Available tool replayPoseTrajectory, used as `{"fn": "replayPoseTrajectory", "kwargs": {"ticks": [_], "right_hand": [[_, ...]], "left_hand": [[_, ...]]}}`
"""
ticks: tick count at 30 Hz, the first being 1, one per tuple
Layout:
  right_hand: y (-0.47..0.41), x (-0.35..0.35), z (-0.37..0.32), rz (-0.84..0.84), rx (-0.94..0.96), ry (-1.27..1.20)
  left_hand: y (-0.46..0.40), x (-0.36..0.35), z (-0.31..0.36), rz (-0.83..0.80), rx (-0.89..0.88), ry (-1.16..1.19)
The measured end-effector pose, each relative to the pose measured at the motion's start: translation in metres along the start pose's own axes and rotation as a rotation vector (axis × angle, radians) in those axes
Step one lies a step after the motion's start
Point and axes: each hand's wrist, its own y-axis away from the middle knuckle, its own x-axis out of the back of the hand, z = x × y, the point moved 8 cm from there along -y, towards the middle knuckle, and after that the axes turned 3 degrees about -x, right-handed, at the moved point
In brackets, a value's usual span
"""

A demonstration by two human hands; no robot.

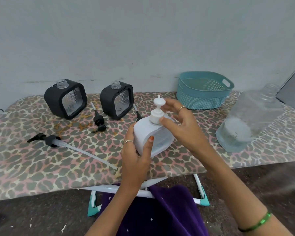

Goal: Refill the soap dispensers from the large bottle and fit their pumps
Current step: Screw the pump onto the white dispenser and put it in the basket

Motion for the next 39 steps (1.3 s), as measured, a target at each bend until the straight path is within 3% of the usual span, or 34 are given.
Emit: {"fn": "replayPoseTrajectory", "kwargs": {"ticks": [3, 10, 13, 18, 25, 33, 39], "right_hand": [[-0.001, 0.001, 0.001, -0.047, -0.026, -0.035], [-0.007, 0.005, 0.009, 0.054, -0.037, 0.057], [-0.007, 0.001, 0.008, -0.023, -0.054, 0.124], [-0.004, -0.002, 0.003, -0.172, -0.048, -0.088], [-0.01, 0.003, 0.002, -0.038, -0.024, 0.022], [-0.01, -0.004, -0.002, -0.185, -0.039, -0.003], [-0.015, 0.003, 0.002, 0.005, -0.056, 0.04]], "left_hand": [[0.0, 0.0, 0.001, -0.003, -0.012, 0.008], [0.0, 0.0, -0.001, -0.003, 0.014, 0.018], [0.0, 0.0, -0.001, 0.003, 0.02, 0.024], [0.0, 0.001, -0.002, 0.005, 0.004, 0.007], [0.0, 0.0, -0.002, -0.001, 0.004, -0.011], [0.0, 0.002, -0.001, 0.013, 0.007, 0.006], [0.001, 0.0, 0.001, 0.0, 0.0, -0.015]]}}
